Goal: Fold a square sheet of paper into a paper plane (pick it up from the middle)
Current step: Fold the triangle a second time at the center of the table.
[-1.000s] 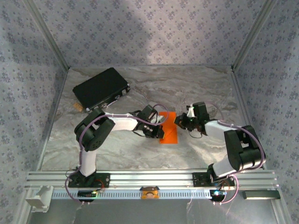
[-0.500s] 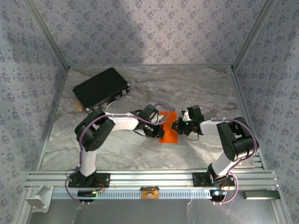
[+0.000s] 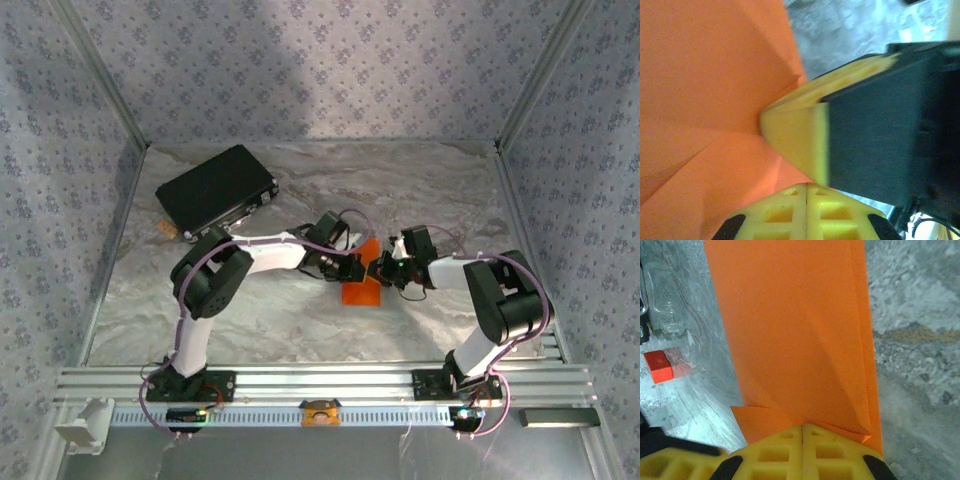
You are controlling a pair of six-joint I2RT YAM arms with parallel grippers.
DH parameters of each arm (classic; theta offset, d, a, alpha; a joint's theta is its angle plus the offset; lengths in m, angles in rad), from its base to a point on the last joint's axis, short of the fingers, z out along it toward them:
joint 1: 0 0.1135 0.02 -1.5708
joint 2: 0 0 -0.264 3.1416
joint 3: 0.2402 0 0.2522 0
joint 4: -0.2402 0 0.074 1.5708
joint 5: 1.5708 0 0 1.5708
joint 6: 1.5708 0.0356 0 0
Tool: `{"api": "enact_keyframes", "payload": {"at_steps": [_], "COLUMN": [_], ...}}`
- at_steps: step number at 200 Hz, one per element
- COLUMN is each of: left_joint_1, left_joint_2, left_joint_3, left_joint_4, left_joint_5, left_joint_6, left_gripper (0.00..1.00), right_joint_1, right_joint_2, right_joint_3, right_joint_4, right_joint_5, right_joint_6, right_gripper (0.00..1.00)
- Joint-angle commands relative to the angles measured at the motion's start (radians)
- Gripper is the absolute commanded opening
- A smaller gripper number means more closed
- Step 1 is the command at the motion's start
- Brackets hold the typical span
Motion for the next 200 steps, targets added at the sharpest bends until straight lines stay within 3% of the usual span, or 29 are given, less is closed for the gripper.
{"api": "enact_keyframes", "payload": {"at_steps": [1,79,200], "left_joint_1": [-0.022,-0.036,-0.038], "left_joint_2": [0.04,-0.002,-0.123], "left_joint_3": [0.018,-0.001,-0.168], "left_joint_4": [-0.067,-0.169,-0.141], "left_joint_5": [-0.015,-0.107,-0.067], "left_joint_6": [0.019,0.08,0.108], "left_gripper": [0.0,0.01,0.04], "right_joint_1": [-0.003,-0.005,-0.008], "right_joint_2": [0.027,0.049,0.05], "right_joint_3": [-0.016,-0.003,0.001], "right_joint_4": [-0.033,-0.063,-0.077], "right_joint_5": [0.035,0.041,0.046], "right_joint_6": [0.009,0.001,-0.007], "right_gripper": [0.0,0.0,0.0]}}
